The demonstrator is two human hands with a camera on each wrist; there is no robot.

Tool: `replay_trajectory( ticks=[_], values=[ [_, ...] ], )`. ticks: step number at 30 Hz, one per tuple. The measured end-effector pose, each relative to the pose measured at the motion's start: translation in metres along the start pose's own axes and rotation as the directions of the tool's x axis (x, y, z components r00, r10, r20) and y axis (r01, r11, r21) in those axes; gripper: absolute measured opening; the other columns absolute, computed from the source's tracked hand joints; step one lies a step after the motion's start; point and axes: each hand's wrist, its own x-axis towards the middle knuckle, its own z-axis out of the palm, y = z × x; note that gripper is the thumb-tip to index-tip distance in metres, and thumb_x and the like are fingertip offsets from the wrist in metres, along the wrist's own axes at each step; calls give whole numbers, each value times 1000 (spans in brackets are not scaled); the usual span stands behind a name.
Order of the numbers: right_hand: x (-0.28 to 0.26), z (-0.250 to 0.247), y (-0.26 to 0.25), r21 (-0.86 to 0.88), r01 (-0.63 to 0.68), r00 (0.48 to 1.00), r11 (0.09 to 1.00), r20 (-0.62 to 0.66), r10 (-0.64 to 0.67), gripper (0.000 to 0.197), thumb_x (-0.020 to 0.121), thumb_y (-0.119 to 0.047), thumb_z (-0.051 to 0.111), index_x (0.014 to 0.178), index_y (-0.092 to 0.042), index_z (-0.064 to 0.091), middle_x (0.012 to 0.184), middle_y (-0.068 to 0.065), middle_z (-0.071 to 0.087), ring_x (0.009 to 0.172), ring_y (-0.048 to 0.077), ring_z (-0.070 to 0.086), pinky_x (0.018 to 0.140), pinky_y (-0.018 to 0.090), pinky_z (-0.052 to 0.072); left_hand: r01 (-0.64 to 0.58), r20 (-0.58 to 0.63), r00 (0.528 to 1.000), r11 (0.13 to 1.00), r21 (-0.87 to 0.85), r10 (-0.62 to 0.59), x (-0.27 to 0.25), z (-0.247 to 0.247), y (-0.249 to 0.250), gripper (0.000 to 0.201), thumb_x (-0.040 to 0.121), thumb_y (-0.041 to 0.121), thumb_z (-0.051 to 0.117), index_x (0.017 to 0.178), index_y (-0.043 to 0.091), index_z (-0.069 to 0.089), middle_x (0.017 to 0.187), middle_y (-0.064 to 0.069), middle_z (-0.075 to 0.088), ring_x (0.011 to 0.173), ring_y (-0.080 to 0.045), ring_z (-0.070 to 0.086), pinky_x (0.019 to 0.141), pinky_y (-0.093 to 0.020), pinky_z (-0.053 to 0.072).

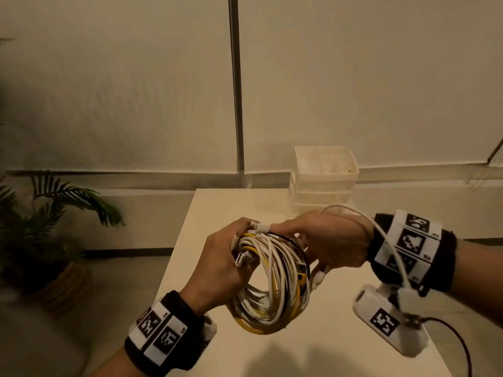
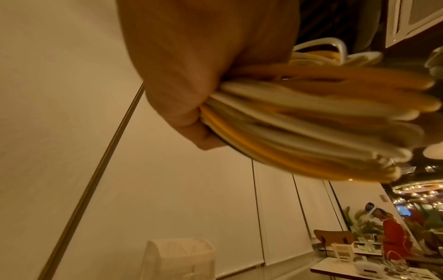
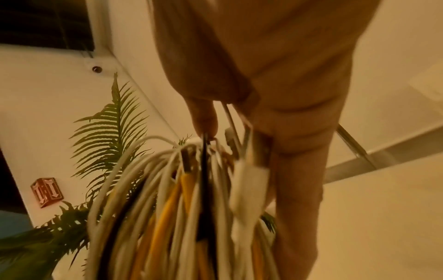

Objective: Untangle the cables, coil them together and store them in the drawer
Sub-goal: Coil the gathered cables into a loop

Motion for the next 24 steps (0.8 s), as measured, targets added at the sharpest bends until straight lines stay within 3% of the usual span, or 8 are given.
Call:
replay_trajectory(
  ticks=[3, 5, 8, 12, 15, 17, 20, 24],
  values=[
    [-1, -5, -6, -22, 68, 996, 997, -52, -69, 12, 89, -12, 57, 97, -3, 56, 75, 16, 58, 62, 25, 58, 55, 32, 55, 20, -43, 999, 997, 74, -17, -2, -2, -5, 18, 86, 12, 71, 97, 23, 61, 87, 11, 68, 82, -12, 66, 71, -24, 53],
    [-4, -11, -5, -62, 112, 993, 992, -28, -114, 15, 77, -2, 57, 93, -2, 57, 75, 18, 60, 66, 28, 60, 63, 35, 57, 69, -35, 997, 995, 68, -67, -3, -6, -7, 20, 85, 12, 71, 97, 25, 61, 87, 13, 69, 82, -11, 66, 71, -21, 52],
    [-17, -22, -8, -134, 190, 982, 973, 9, -191, 17, 74, -4, 57, 88, -1, 65, 100, 27, 67, 93, 39, 65, 86, 43, 54, 107, -43, 994, 993, 55, -105, -3, -13, -11, 23, 84, 9, 71, 95, 27, 61, 86, 14, 68, 80, -9, 65, 68, -18, 50],
    [-50, -32, -29, -370, 327, 942, 869, 48, -333, 19, 93, -20, 55, 94, -10, 71, 111, 9, 72, 106, 20, 68, 97, 36, 52, 105, 17, 994, 994, 5, -105, -7, -19, -12, 21, 84, 10, 71, 94, 26, 61, 87, 11, 68, 82, -13, 66, 72, -32, 54],
    [-54, -40, -42, -333, 352, 936, 875, 113, -334, 35, 93, -28, 46, 104, -3, 67, 103, 16, 73, 97, 30, 70, 89, 43, 55, 70, 41, 997, 995, -65, -68, -7, -16, -4, 17, 84, 14, 72, 96, 21, 62, 89, 8, 68, 85, -18, 66, 75, -33, 54],
    [-44, -40, -45, -275, 286, 958, 918, 64, -280, 45, 90, -39, 43, 101, 0, 62, 92, 24, 73, 83, 36, 72, 73, 42, 60, 26, 47, 999, 994, -110, -20, -7, -13, 4, 15, 84, 15, 71, 94, 20, 61, 87, 6, 67, 82, -20, 66, 74, -35, 54],
    [-27, -32, -38, -142, 219, 973, 965, -46, -227, 44, 87, -48, 44, 83, -6, 55, 69, 22, 71, 57, 31, 71, 50, 33, 59, -24, 44, 999, 992, -128, 29, -8, -12, 9, 18, 85, 8, 70, 95, 19, 60, 88, 1, 67, 81, -24, 66, 74, -45, 55],
    [-9, -24, -26, -44, 256, 947, 966, -187, -260, 40, 86, -50, 46, 78, -11, 50, 54, 13, 64, 42, 23, 63, 39, 25, 51, -37, 2, 999, 995, -95, 38, -10, -12, 10, 23, 84, 4, 72, 98, 19, 60, 91, 2, 66, 83, -23, 66, 74, -45, 55]
  ],
)
